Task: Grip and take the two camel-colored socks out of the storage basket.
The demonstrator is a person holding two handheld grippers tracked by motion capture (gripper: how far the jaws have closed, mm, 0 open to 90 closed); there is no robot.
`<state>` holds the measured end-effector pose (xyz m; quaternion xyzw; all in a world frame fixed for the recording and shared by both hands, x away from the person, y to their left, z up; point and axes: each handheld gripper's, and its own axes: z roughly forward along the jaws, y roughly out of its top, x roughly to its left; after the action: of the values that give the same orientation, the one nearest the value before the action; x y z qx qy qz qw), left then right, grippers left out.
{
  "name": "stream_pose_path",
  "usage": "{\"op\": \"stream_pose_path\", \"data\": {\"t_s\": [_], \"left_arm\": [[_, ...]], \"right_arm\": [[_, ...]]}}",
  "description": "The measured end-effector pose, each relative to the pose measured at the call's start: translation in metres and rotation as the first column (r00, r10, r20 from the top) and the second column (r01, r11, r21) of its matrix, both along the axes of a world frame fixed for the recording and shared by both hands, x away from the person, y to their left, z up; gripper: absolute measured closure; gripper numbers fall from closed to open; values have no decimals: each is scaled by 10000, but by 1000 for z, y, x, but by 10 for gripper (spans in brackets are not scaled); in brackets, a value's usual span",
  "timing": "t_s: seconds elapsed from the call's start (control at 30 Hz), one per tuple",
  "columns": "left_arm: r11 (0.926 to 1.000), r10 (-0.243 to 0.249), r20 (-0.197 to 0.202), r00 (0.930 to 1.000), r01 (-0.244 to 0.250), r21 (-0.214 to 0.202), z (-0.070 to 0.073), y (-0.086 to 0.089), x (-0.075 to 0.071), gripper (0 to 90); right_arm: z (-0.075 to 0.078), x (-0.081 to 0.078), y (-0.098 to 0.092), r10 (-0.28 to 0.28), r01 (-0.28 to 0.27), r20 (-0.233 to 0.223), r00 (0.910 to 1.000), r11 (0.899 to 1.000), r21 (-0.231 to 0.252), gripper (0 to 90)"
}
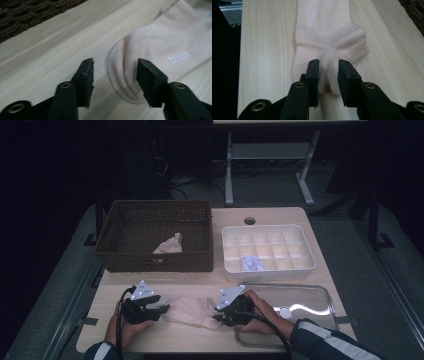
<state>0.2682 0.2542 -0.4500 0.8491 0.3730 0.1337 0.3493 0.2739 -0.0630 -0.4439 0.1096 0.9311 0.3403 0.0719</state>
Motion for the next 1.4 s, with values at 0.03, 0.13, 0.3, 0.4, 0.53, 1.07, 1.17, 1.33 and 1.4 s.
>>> {"op": "stream_pose_path", "data": {"t_s": [0.03,0.13,0.3,0.4,0.53,1.07,1.17,1.33,1.4], "left_arm": [[9999,-51,-23,10000,51,-127,-1,-2,1,438],[9984,-13,36,10000,15,-568,1,-5,2,400],[9996,-277,-192,9994,277,9,-6,-14,6,436],[9983,-321,-212,9993,331,480,-9,-18,7,435],[9980,-166,-198,9997,178,604,-9,-13,9,469],[9989,224,189,9996,-216,-410,0,-5,6,368],[9993,-88,10,10000,87,368,-7,-9,10,473],[9986,-360,-81,9993,363,382,-10,-8,10,585],[9987,-381,-161,9991,387,345,-10,-8,11,603]], "right_arm": [[1,1,-1,-26,26,3,10000,9999,155,722],[10,2,-1,-59,34,428,9991,9982,596,833],[5,9,14,365,-393,732,9966,9986,367,860],[-1,15,22,233,-248,607,9979,9994,236,846],[-15,26,26,280,-272,511,9983,9995,-168,835],[-1,33,12,-313,307,264,9992,9993,225,755],[-6,39,3,-812,813,-181,9965,9967,30,666],[-16,44,1,-747,734,-431,9963,9968,-309,812],[-15,41,2,-561,552,-167,9983,9973,-494,883]]}}
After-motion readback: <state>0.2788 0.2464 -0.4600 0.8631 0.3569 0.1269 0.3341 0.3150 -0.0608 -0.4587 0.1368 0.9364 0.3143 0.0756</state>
